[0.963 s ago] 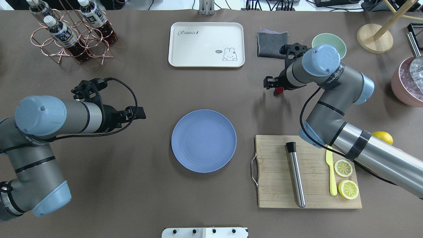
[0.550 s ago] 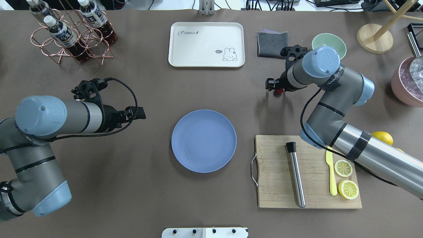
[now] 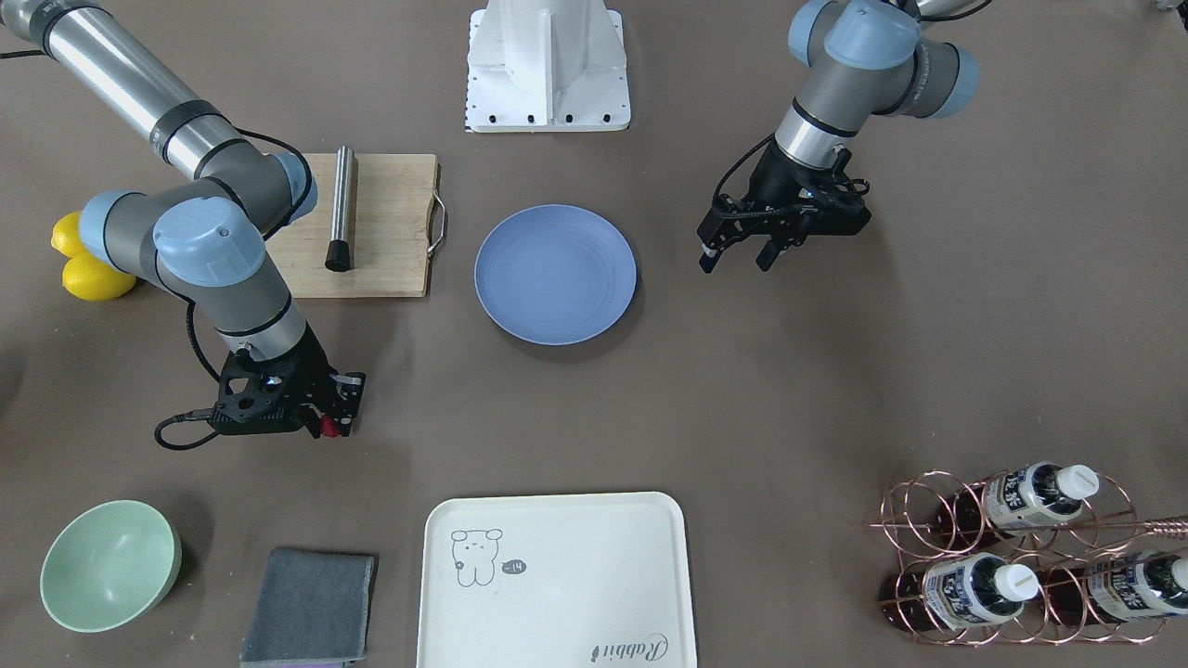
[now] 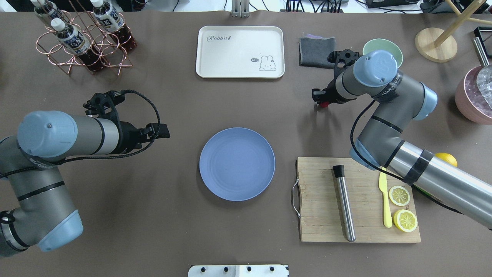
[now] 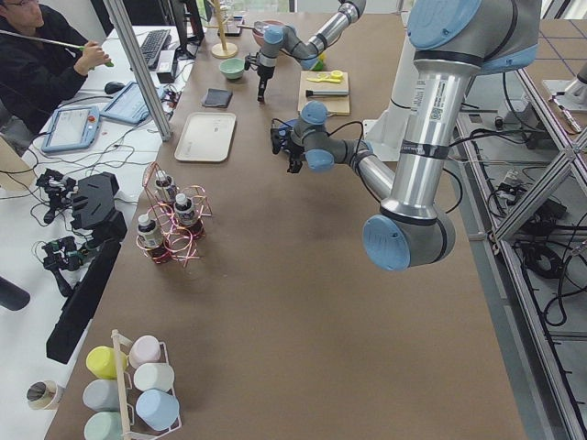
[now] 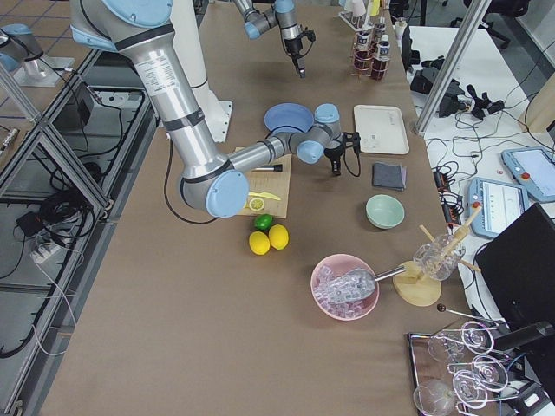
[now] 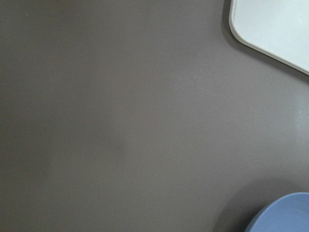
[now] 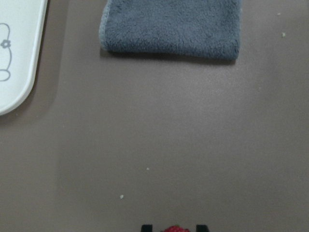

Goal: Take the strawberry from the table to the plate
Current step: 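Close the right gripper on the red strawberry and lift it, then carry the strawberry with the right gripper over the plate while the left arm retracts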

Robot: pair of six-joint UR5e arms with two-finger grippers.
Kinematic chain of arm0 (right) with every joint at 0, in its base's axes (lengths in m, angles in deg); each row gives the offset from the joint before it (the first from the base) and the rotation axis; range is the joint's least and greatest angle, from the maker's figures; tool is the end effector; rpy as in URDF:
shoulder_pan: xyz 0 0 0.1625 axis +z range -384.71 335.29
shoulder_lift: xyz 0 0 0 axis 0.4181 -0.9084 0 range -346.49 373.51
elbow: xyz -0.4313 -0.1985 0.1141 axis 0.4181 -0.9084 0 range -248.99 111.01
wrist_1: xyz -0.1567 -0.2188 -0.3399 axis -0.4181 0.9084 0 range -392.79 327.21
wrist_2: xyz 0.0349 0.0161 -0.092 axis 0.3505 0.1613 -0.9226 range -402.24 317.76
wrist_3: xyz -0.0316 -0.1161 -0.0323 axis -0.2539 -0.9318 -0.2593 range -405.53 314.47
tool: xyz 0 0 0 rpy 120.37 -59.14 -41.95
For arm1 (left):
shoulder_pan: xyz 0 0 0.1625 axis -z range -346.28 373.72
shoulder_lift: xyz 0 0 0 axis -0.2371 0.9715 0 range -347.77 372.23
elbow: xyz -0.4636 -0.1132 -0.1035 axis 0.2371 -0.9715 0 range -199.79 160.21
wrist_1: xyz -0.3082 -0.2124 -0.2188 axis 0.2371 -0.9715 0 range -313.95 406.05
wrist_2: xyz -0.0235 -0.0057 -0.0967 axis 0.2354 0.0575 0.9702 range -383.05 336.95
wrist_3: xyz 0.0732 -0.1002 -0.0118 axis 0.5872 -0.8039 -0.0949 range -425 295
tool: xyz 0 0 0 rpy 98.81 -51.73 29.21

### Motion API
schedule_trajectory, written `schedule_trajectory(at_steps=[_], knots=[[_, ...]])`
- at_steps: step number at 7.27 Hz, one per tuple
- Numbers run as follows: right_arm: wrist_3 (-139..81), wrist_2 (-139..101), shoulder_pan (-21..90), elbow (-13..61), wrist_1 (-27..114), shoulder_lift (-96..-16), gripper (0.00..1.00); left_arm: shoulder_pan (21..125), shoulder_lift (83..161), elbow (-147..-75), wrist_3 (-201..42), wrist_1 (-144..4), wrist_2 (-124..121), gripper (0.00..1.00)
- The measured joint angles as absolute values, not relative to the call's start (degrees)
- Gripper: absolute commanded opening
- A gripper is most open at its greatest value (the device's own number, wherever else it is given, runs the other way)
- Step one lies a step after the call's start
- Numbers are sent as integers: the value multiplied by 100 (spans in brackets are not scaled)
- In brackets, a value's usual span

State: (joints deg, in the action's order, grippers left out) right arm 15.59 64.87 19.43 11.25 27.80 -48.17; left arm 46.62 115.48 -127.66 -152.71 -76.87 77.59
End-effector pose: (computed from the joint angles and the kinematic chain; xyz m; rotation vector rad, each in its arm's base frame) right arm -0.4910 -0.6111 0.4668 0.2685 -0.8350 0.1240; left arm 0.4597 -0.4288 0.3887 0.1799 1.1192 -0.3726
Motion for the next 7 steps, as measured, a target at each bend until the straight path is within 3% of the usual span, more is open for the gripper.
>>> schedule_trajectory(at_steps=[4, 7], knots=[[1454, 7068, 2400, 1854, 3656, -4688, 0, 5114, 11522, -12711, -15277, -7669, 7700, 98], [1529, 6811, 2026, 2384, 3987, -4676, 0, 5838, 10783, -12659, -13831, -8123, 7700, 98]])
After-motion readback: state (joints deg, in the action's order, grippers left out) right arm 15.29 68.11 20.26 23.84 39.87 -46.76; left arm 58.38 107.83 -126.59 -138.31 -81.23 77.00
